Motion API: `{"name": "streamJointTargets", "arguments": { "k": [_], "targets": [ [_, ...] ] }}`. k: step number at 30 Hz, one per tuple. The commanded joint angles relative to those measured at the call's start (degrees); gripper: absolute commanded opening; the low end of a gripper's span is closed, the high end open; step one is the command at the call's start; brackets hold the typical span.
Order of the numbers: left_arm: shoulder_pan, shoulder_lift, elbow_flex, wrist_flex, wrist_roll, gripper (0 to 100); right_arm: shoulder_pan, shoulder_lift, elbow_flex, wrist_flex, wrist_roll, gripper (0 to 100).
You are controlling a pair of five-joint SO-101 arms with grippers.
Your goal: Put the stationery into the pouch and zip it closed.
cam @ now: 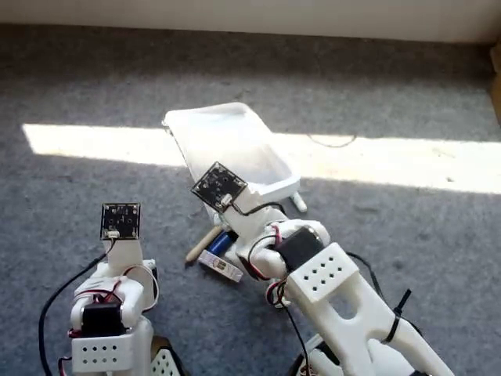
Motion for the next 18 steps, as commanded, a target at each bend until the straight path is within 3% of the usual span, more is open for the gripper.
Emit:
{"name": "streamJointTargets", "arguments": {
  "k": [1, 11, 18],
  "targets": [
    [-0.66, -0.40, 1.19, 0.26, 0.44, 1, 0.04, -7.78, 0.84, 0.13, -0.53, 2.2],
    [-0.66, -0.40, 1.10, 0.26, 0.44, 1, 0.04, -13.76, 3.30, -0.48, -3.69, 2.2],
    [1.63, -0.40, 1.10, 0.26, 0.44, 1, 0.22, -14.55, 8.31, -7.69, -3.69, 2.2]
  ]
}}
